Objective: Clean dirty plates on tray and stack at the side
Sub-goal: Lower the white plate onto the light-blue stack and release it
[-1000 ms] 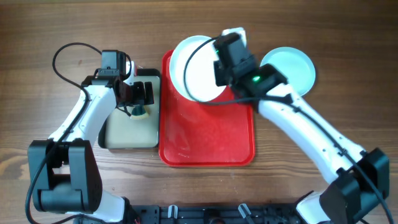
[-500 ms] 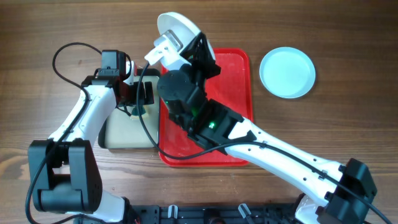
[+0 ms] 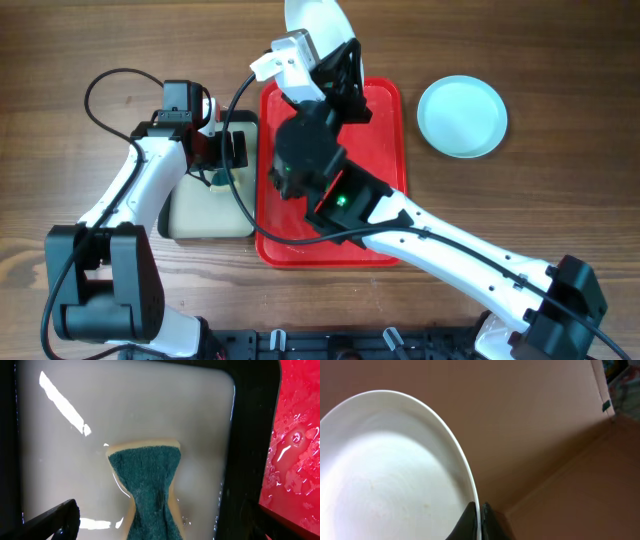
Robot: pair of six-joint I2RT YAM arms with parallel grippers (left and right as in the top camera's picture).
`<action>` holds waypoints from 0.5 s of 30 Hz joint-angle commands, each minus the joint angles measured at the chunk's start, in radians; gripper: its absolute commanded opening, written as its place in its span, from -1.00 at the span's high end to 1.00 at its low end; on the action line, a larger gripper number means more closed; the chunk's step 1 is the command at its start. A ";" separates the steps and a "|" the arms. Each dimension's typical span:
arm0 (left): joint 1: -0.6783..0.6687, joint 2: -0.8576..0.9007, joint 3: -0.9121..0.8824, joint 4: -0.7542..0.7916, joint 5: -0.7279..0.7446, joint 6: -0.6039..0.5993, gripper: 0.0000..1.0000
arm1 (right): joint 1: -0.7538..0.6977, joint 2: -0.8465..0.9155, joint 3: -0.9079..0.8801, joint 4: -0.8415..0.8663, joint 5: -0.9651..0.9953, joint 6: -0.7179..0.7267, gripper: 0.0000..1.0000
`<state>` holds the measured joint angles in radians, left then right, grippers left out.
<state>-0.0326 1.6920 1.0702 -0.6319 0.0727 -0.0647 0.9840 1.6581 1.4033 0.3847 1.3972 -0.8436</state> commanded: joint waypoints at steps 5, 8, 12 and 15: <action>-0.004 -0.003 -0.006 0.001 0.005 0.005 -1.00 | -0.176 -0.013 0.008 -0.678 -0.296 0.867 0.91; -0.004 -0.003 -0.006 0.001 0.005 0.005 -0.99 | -0.362 -0.012 0.004 -0.879 -0.875 1.110 0.91; -0.004 -0.003 -0.006 0.001 0.005 0.005 -1.00 | -0.659 -0.012 -0.003 -0.891 -1.547 1.109 0.91; -0.004 -0.003 -0.006 0.001 0.005 0.005 -1.00 | -0.824 -0.006 -0.005 -0.970 -1.444 1.109 0.91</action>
<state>-0.0326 1.6920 1.0698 -0.6319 0.0723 -0.0647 0.2398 1.6569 1.4067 -0.5587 0.0414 0.2256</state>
